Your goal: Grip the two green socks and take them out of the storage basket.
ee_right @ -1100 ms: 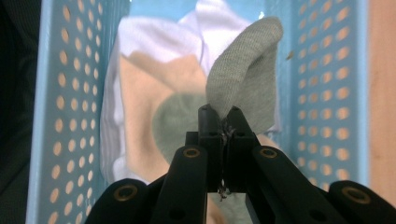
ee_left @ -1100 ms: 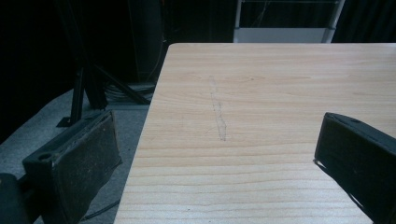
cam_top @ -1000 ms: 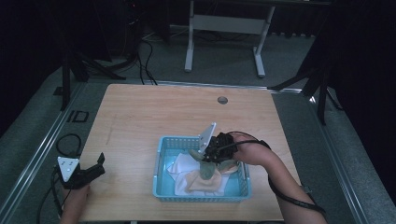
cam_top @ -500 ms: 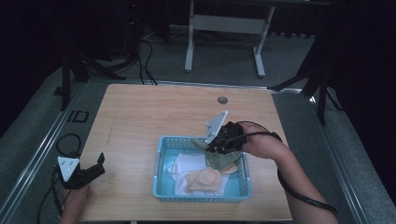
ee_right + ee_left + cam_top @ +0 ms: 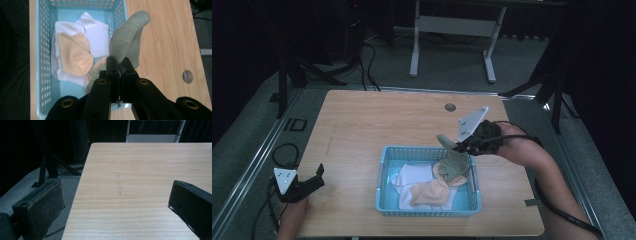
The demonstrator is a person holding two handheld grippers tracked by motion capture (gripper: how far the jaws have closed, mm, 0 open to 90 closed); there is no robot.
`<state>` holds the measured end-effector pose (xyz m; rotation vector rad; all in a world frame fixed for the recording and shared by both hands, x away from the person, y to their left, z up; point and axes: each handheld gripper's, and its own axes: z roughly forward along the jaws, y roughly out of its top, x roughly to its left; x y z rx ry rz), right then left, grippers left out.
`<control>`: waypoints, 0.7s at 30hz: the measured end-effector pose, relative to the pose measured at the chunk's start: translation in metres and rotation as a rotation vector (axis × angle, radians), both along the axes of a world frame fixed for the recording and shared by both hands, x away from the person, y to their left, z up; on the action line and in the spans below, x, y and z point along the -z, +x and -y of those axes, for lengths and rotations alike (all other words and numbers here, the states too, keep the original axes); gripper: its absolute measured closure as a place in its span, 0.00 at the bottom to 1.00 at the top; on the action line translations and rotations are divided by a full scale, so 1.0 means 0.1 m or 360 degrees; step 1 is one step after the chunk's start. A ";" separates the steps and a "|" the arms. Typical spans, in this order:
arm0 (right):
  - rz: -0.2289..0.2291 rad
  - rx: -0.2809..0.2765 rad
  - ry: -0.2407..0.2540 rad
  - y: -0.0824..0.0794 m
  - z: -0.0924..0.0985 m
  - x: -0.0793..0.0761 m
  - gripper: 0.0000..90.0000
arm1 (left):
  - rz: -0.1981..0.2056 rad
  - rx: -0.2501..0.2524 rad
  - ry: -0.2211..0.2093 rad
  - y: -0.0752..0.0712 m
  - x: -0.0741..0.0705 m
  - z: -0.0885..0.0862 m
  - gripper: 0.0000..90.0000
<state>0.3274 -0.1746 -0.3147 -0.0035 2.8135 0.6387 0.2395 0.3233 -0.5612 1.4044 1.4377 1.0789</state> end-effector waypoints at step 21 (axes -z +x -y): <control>-0.0023 0.0356 0.0081 -0.11 1.16 0.14 0.98 | -0.0007 -0.0005 0.0008 0.01 0.00 0.01 0.00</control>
